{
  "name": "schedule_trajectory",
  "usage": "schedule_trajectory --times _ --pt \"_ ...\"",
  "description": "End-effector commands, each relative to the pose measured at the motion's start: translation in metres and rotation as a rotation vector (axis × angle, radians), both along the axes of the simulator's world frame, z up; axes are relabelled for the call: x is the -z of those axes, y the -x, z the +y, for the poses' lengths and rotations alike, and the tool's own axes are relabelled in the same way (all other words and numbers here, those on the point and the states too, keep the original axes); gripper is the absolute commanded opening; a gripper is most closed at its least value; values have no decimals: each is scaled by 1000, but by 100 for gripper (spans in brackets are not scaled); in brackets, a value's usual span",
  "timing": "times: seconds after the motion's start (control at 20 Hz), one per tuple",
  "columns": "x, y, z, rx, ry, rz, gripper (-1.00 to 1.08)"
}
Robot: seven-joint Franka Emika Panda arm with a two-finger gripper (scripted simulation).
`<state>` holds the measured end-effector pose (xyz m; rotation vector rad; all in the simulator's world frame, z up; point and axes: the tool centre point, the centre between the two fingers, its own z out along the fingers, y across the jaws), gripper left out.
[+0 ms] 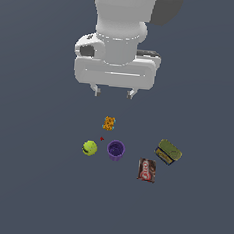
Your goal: Pick up a designated object from a clutter of objects.
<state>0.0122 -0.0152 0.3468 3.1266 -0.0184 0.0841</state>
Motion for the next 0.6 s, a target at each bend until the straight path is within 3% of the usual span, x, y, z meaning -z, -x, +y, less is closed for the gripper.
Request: schedule_trajectory --times 0.0,0.55 --pt "0 0 0 0 0 0 100" --pt "-7 5 -10 37 10 11 100"
